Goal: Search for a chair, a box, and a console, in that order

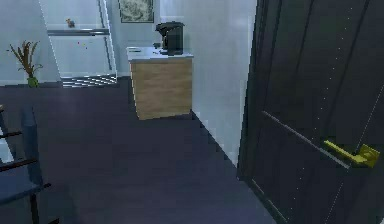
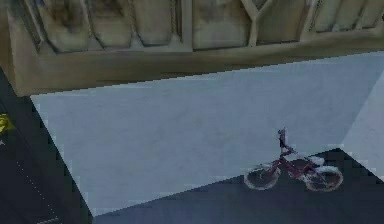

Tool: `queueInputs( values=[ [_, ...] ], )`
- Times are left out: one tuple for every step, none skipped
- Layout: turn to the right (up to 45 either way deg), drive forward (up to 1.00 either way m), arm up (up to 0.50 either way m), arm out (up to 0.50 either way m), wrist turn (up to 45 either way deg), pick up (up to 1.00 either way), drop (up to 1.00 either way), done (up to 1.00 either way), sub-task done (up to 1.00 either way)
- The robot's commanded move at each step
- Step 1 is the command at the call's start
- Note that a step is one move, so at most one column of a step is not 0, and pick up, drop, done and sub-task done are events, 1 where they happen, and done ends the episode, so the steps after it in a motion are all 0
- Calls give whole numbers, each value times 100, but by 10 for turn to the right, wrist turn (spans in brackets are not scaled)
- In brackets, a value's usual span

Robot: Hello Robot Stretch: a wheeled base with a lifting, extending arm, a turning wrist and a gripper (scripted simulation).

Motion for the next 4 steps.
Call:
queueInputs(
  values=[
    [-150,0,0,0,0,0,0,0,0],
    [0,100,0,0,0,0,0,0,0],
    [0,95,0,0,0,0,0,0,0],
    [-300,0,0,0,0,0,0,0,0]
  ],
)
